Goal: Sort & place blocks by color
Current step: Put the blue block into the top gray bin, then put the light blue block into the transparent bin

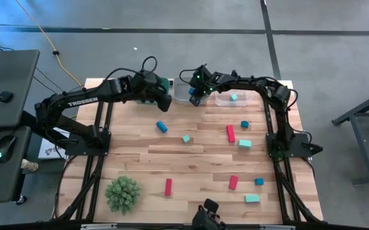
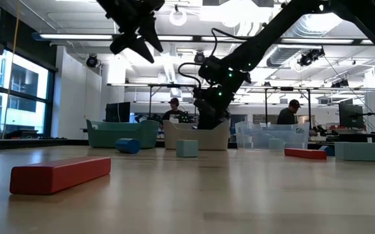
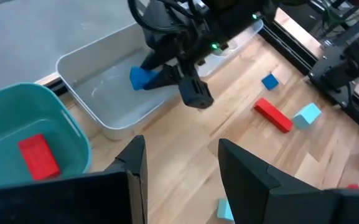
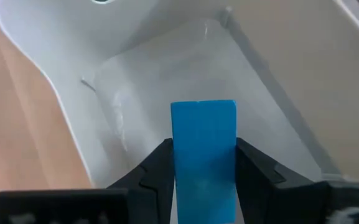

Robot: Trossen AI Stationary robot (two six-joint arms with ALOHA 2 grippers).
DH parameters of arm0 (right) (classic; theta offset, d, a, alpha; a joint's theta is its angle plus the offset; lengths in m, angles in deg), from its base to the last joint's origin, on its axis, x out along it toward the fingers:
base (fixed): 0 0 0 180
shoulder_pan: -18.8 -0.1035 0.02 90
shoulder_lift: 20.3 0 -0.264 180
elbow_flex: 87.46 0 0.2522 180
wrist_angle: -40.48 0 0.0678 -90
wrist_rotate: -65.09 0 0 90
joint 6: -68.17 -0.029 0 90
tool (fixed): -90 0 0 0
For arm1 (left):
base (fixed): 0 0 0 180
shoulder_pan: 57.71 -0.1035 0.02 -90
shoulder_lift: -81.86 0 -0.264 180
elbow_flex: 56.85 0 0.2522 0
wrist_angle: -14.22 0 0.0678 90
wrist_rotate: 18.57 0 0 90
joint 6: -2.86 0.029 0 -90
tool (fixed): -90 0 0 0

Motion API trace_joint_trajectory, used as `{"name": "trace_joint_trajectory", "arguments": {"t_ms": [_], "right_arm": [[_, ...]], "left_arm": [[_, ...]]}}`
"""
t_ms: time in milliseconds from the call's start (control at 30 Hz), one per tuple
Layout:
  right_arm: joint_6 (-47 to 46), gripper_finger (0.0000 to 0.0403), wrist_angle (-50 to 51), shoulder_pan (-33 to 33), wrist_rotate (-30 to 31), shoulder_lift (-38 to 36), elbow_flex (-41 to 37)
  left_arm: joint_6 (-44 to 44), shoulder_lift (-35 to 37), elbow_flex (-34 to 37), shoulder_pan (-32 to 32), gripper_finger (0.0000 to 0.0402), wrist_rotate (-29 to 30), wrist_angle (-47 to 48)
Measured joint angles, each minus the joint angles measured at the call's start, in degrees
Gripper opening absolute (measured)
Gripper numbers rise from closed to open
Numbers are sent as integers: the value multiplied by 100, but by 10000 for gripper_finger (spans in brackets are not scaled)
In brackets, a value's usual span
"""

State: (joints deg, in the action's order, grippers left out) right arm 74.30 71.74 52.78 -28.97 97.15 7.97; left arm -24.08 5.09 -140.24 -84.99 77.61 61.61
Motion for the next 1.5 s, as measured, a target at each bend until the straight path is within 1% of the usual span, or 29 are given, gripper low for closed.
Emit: {"name": "trace_joint_trajectory", "arguments": {"t_ms": [200, 333, 500, 667, 767, 900, 1033, 1267, 1367, 1500], "right_arm": [[22, 159, 20, 0, -6, -2, 0], [25, 170, 22, 0, -10, 0, 0], [-110, 172, 36, 0, -28, -64, 0], [-128, 172, 189, 0, -21, -331, 0], [-308, 167, 390, 0, -34, -587, 0], [-755, 159, 798, -26, -177, -992, 0], [-1176, 151, 1279, -112, -370, -1396, 2], [-1838, 145, 2379, -500, -344, -1941, 2], [-2174, 145, 2673, -761, -332, -2070, 2], [-2688, 145, 2949, -1156, -206, -2161, 2]], "left_arm": [[-273, 0, 0, 56, 117, -15, 4], [-289, 0, 0, 87, 120, -23, 4], [-289, 0, 0, 89, 137, -266, 134], [-290, 0, 0, 87, 163, -256, 302], [-289, 0, 0, 87, 174, -253, 302], [-248, 2, 0, 87, 177, -297, 302], [108, 2, 0, 118, 175, -304, 299], [507, 2, 0, 124, 175, -728, 441], [530, 2, 0, 150, 177, -748, 621], [836, 2, 0, 237, 177, -748, 887]]}}
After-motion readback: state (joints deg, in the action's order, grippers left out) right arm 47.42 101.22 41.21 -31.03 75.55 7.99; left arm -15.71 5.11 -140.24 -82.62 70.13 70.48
